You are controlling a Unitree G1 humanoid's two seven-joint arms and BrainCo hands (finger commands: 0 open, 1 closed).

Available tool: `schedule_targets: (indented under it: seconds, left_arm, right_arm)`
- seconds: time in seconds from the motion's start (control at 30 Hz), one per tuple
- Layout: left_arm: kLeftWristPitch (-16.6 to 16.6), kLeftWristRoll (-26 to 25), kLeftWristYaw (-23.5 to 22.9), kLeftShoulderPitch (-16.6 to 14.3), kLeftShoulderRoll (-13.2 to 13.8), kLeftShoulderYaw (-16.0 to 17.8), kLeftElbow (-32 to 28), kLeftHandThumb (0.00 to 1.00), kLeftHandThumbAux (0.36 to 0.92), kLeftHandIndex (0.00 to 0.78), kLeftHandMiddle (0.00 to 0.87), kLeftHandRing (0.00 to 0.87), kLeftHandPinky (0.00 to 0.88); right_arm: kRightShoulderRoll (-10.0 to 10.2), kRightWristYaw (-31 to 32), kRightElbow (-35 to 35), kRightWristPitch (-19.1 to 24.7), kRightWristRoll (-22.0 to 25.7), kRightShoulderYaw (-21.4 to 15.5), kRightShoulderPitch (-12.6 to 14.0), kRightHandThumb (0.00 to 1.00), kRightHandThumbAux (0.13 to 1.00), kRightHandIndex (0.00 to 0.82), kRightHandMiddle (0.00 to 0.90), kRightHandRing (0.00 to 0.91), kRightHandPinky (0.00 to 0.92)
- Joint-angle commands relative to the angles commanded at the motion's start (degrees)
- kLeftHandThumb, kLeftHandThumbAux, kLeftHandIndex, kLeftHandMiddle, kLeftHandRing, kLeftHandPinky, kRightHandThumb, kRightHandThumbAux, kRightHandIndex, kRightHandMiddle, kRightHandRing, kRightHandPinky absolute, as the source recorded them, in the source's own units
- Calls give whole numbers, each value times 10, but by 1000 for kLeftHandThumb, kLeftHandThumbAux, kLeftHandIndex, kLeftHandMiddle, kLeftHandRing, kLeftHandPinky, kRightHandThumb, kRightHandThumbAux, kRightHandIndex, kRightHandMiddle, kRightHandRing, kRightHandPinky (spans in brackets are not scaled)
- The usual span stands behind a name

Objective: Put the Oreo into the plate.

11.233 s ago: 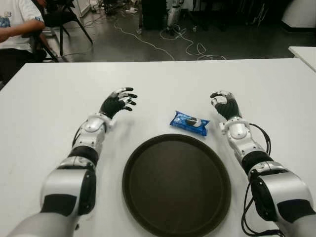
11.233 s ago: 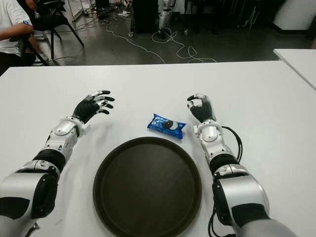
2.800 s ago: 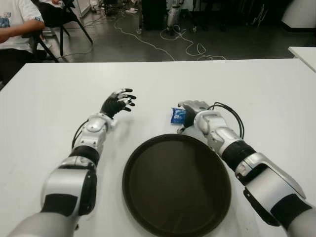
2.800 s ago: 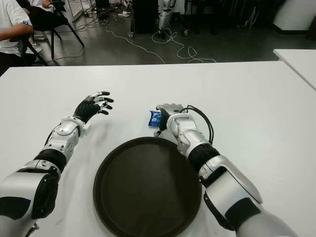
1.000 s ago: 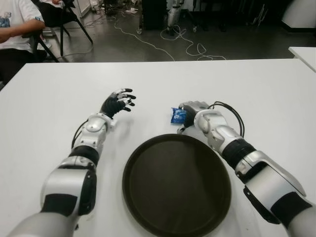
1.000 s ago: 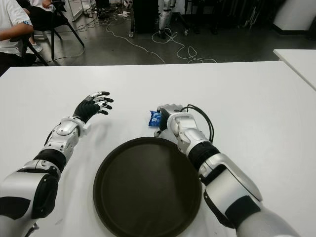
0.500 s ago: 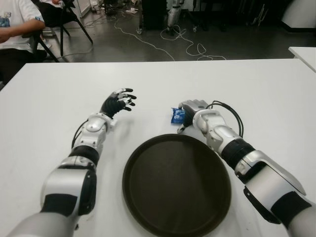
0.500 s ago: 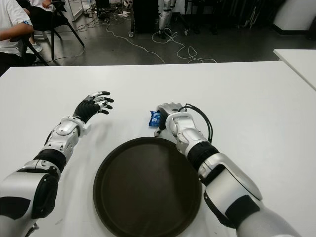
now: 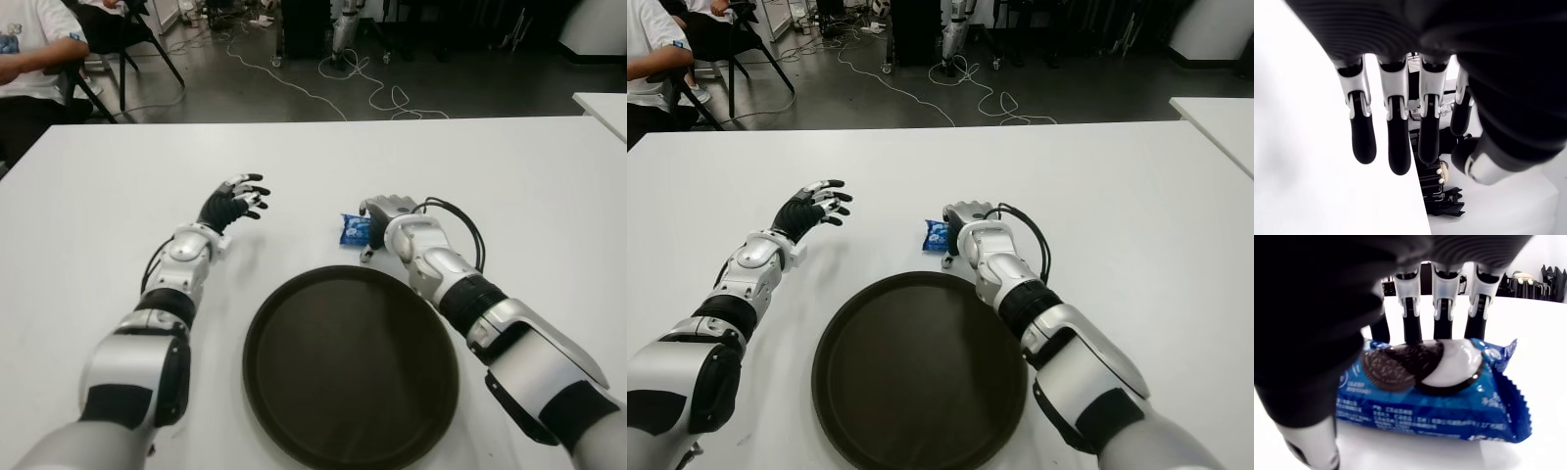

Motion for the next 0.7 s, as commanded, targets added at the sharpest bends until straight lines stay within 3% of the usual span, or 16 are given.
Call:
schedule_targets:
  seconds: [0.7]
  left_arm:
    - [-2, -2, -12, 2, 2, 1, -4, 480, 650, 227, 346, 388, 425]
  right_arm:
    - [-15, -4, -16, -17, 0, 0, 4, 0, 796, 271, 246, 276, 350]
